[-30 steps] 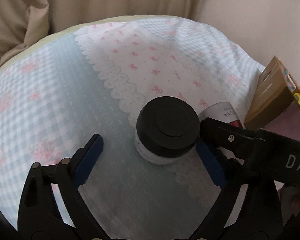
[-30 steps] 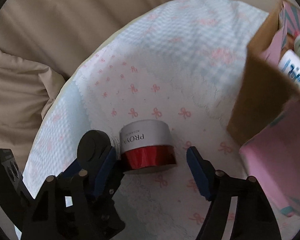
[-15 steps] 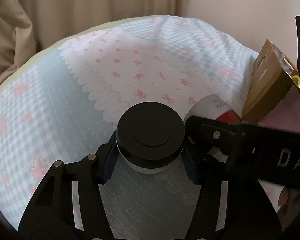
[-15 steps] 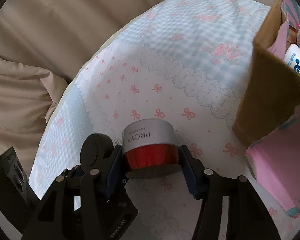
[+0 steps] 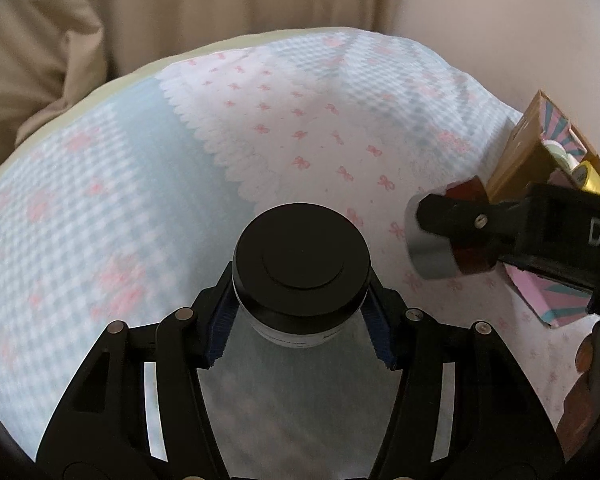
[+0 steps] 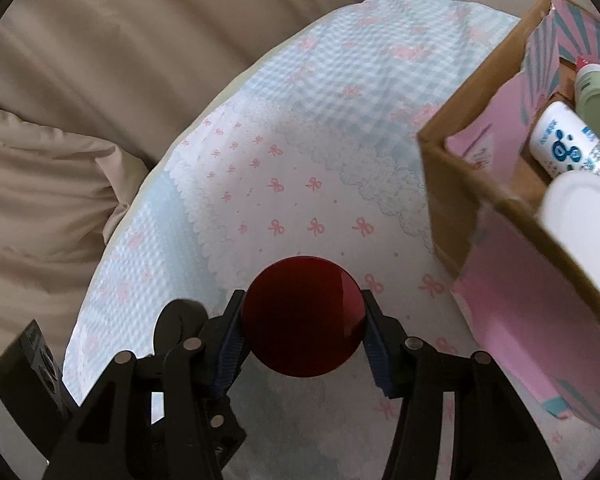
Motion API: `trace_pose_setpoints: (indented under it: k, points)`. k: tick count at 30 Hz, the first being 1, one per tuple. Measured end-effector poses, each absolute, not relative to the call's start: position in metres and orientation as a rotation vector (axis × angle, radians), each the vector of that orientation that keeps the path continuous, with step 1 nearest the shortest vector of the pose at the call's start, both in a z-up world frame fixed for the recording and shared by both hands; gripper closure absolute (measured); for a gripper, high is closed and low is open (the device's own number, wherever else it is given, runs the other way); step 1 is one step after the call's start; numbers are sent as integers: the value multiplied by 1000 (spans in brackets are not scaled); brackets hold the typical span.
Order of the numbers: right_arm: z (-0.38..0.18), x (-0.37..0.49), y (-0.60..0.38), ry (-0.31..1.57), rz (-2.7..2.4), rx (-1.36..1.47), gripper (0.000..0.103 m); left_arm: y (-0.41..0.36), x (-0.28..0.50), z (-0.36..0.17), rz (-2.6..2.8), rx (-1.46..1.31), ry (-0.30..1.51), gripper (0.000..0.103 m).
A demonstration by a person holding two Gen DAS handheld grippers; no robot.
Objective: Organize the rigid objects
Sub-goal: 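Carry the black-lidded jar and red jar over the cardboard box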
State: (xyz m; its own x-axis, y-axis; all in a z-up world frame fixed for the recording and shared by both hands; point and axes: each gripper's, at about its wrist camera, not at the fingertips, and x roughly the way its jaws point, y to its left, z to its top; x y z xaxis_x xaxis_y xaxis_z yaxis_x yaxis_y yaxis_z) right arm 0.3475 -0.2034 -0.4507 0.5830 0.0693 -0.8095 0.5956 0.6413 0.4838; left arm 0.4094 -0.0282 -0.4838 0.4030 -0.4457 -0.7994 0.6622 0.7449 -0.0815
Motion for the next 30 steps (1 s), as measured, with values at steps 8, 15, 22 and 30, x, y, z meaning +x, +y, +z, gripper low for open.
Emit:
trace_pose_setpoints:
  k: [8,15,22,30]
  points:
    - [-399,324,-198,894,-301,826,53,-1,375,-426,-641,221,936,49]
    - [-319,282,-210,918,-231,770,53,9,330,-341,-603,183,945,49]
    - [-253,231,-248,1000,-201,741,53,-11,280,-269,-615,136,972,49]
    - [-224,190,-328,1061,-163,675,53,-73,231,-240,-605,103,1004,49]
